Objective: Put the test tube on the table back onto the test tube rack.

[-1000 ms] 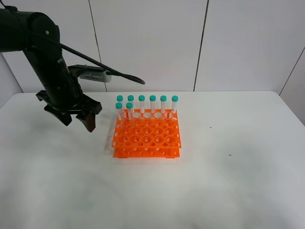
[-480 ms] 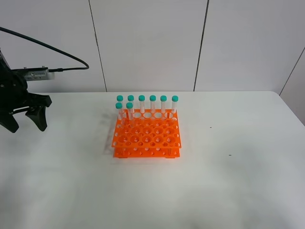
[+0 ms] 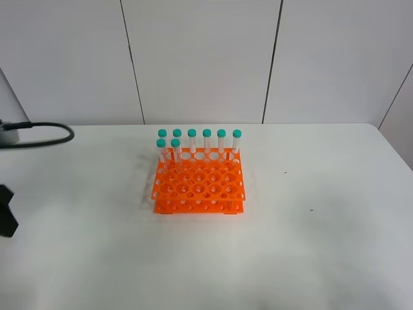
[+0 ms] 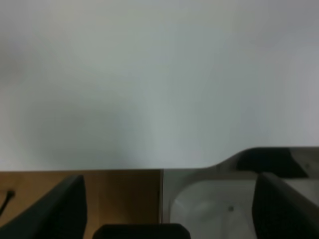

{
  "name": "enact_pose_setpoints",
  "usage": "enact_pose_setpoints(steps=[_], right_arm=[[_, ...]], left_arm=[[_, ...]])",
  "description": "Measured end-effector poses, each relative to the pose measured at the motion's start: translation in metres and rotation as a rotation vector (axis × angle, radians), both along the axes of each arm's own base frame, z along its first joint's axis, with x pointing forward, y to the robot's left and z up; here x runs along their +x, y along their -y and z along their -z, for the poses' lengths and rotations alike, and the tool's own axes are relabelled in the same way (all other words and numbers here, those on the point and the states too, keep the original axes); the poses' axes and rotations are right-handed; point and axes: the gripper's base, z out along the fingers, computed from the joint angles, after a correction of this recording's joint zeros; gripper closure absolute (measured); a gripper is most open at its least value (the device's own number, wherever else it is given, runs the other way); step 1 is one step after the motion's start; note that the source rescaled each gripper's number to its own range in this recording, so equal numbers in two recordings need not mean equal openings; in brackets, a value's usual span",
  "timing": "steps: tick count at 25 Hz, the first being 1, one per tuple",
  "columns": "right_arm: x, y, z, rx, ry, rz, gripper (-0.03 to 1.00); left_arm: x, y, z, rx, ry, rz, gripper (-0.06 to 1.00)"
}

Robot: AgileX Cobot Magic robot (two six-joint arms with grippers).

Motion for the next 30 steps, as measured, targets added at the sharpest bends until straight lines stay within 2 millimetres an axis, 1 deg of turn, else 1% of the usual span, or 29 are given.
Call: enact_pose_setpoints(steps=[3, 6, 9, 13, 15, 30], right_arm=[[0.000, 0.000, 0.000, 0.000, 0.000, 0.000, -0.03], [0.000, 0.000, 0.000, 0.000, 0.000, 0.000, -0.03], [0.000, 0.000, 0.000, 0.000, 0.000, 0.000, -0.03], [0.000, 0.000, 0.000, 0.000, 0.000, 0.000, -0.03], [0.000, 0.000, 0.000, 0.000, 0.000, 0.000, -0.03], [0.000, 0.000, 0.000, 0.000, 0.000, 0.000, -0.03]], left_arm=[[-0.048, 0.000, 0.004, 0.003, 0.150, -0.002, -0.06], [-0.087, 0.001, 0.010, 0.005, 0.330, -0.003, -0.06], [-0.118, 0.001, 0.015, 0.007, 0.517, -0.004, -0.06], [-0.150, 0.001, 0.015, 0.011, 0.739, -0.005, -0.06], [-0.155, 0.001, 0.015, 0.012, 0.778, -0.005, -0.06], [-0.156, 0.001, 0.016, 0.013, 0.783, 0.001, -0.06]])
